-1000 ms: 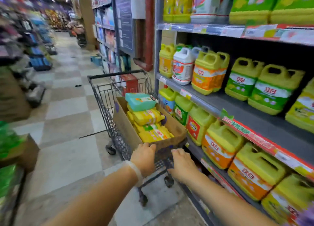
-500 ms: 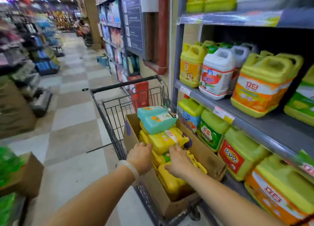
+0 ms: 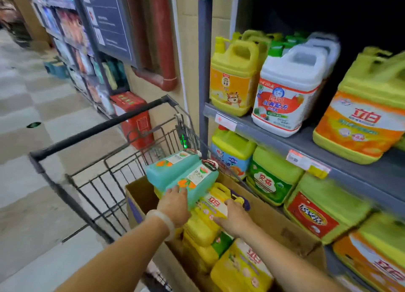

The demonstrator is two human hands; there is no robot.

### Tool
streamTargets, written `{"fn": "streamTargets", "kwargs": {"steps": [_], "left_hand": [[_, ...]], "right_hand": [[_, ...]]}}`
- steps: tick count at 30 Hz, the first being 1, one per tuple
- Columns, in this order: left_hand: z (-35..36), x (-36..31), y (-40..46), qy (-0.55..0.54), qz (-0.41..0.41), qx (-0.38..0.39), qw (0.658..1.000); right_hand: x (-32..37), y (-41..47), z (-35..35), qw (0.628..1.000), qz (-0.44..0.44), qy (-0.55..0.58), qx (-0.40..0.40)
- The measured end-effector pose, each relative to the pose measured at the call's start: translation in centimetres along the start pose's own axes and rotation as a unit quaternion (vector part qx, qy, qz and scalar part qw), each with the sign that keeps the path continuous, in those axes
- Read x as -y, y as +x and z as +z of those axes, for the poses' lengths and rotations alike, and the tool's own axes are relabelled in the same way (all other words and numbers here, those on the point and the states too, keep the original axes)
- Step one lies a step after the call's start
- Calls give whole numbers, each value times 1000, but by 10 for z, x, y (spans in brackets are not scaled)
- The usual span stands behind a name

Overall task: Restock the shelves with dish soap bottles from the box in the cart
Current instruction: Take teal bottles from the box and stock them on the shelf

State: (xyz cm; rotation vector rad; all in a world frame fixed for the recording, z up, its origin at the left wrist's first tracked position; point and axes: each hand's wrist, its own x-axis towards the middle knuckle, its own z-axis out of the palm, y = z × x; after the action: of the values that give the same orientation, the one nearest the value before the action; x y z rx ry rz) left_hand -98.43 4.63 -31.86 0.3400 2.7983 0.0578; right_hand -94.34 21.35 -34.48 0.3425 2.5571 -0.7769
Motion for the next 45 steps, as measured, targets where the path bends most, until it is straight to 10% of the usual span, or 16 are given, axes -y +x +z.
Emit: {"fn": "streamTargets", "kwargs": {"steps": [8,16,30,36,45], "left_hand": [[-4,40,116,-82,49,86,992],[15,49,160,-325,-27,188,926],[16,51,161,-406,-31,365,837],[-6,27,119,-346,26,262,900],[-26,-91,-19,-387,211,210,873]], "right_hand": [[52,94,16,953,153,263,-11],[64,138,32,788,225,572,33],[52,108,38,732,220,643,48],[43,62,33,697,169,696,-48],[-39,-109,-10,691,52,671,-263]]}}
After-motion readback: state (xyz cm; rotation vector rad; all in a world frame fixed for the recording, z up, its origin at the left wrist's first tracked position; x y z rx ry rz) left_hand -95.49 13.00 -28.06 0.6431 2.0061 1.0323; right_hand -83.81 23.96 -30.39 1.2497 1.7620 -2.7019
